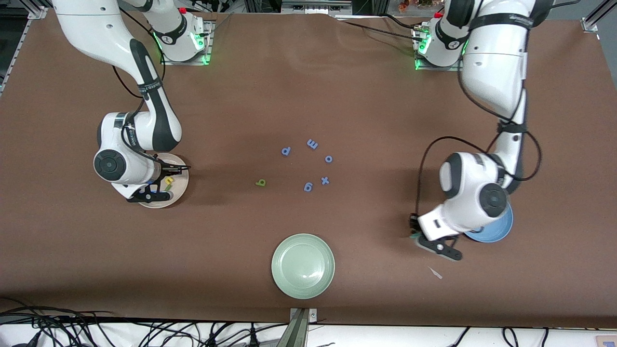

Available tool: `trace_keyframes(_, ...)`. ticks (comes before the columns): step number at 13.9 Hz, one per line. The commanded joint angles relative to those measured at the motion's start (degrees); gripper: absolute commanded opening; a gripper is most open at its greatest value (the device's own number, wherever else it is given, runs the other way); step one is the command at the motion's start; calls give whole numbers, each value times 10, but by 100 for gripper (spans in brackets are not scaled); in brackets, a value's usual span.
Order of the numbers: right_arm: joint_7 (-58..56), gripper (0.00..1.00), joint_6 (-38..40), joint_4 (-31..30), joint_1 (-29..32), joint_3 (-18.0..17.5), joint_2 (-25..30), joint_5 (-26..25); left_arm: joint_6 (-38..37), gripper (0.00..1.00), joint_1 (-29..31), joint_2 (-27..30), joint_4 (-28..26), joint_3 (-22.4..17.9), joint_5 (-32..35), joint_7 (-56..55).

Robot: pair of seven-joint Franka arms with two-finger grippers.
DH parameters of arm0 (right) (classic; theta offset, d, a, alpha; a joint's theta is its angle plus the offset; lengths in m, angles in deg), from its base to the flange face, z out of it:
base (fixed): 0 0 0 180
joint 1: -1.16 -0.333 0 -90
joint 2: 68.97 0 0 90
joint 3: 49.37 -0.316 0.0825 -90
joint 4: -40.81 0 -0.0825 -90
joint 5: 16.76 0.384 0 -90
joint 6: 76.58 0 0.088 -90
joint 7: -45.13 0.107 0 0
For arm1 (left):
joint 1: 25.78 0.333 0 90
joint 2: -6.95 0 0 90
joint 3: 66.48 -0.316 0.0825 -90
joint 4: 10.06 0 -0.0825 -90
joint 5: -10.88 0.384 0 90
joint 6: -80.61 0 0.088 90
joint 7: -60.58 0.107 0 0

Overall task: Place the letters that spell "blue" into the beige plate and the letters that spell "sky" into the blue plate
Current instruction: 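Drop the cyan letter on the blue plate while the right gripper drops the e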

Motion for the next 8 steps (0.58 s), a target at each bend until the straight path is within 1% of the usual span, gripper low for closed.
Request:
trace_keyframes(1,6,100,5,23,-4,-2,-2,10,-44,11,44,48,-43,-9,12,83)
trace_keyframes(3,51,100,5,40,-5,-17,-2,10,-68,14,84,81,-79,-17,13,120)
trace_keyframes(5,126,100,5,51,-5,-52,-2,10,-68,17,118,115,-123,-16,31,146)
trace_keyframes(6,171,100,4,54,-5,-70,-2,10,-68,28,127,124,-139,-16,41,150)
trace_keyframes(7,211,100,4,60,-6,-88,-5,10,-66,50,133,129,-153,-16,41,150)
trace_keyframes(8,245,100,3,66,-7,-104,-8,10,-65,79,134,135,-163,-16,41,145)
